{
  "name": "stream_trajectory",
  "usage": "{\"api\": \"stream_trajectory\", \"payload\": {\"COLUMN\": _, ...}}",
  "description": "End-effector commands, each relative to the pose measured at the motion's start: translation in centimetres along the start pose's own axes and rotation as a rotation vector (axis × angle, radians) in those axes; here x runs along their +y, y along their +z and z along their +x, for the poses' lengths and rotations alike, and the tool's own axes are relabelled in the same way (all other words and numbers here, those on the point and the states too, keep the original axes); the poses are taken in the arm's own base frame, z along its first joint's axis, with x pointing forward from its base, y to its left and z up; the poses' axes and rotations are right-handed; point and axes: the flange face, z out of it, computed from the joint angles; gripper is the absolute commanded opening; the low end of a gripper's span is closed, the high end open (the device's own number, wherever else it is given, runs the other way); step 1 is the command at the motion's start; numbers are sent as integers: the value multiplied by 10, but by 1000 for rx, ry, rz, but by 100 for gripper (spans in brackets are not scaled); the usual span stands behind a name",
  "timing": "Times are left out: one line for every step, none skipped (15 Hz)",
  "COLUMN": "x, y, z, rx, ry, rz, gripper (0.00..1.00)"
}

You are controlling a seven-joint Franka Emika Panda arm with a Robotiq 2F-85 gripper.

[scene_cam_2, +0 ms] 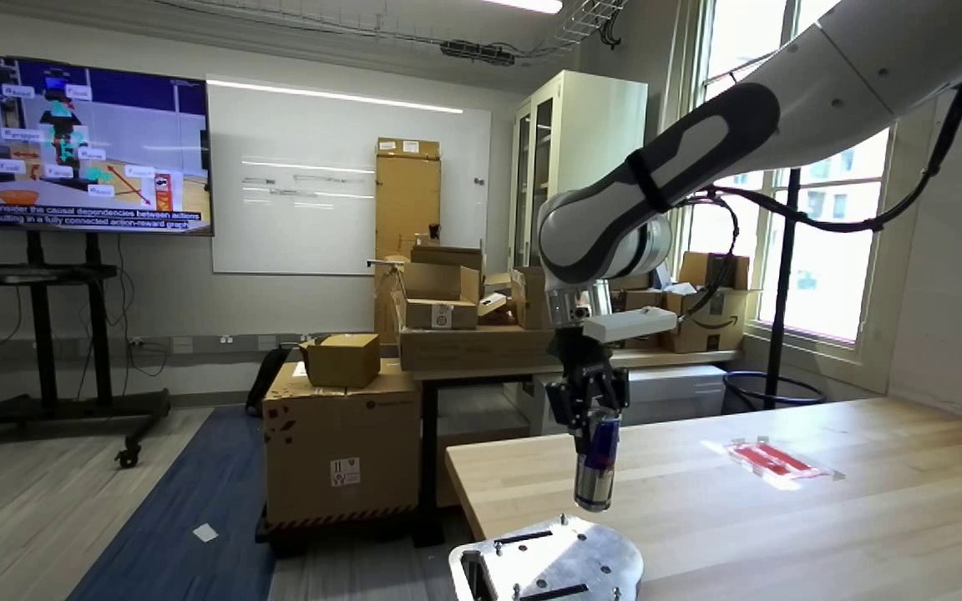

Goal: Put the can on the silver object.

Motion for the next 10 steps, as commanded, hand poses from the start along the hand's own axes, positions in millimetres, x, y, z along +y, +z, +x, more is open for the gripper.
{"api": "stream_trajectory", "payload": {"x": -8, "y": 2, "z": 19, "rx": -35, "ry": -33, "rz": -29, "gripper": 34}}
{"api": "stream_trajectory", "payload": {"x": -10, "y": 5, "z": 23, "rx": -40, "ry": -36, "rz": -28, "gripper": 34}}
{"api": "stream_trajectory", "payload": {"x": -11, "y": 8, "z": 26, "rx": -44, "ry": -42, "rz": -31, "gripper": 34}}
{"api": "stream_trajectory", "payload": {"x": -13, "y": 10, "z": 31, "rx": -46, "ry": -45, "rz": -34, "gripper": 34}}
{"api": "stream_trajectory", "payload": {"x": -14, "y": 12, "z": 34, "rx": -49, "ry": -49, "rz": -36, "gripper": 34}}
{"api": "stream_trajectory", "payload": {"x": -15, "y": 13, "z": 38, "rx": -49, "ry": -52, "rz": -37, "gripper": 34}}
{"api": "stream_trajectory", "payload": {"x": -16, "y": 14, "z": 42, "rx": -48, "ry": -54, "rz": -36, "gripper": 34}}
{"api": "stream_trajectory", "payload": {"x": -17, "y": 16, "z": 45, "rx": -48, "ry": -56, "rz": -34, "gripper": 34}}
{"api": "stream_trajectory", "payload": {"x": -16, "y": 18, "z": 48, "rx": -48, "ry": -58, "rz": -33, "gripper": 34}}
{"api": "stream_trajectory", "payload": {"x": -16, "y": 20, "z": 51, "rx": -50, "ry": -59, "rz": -31, "gripper": 34}}
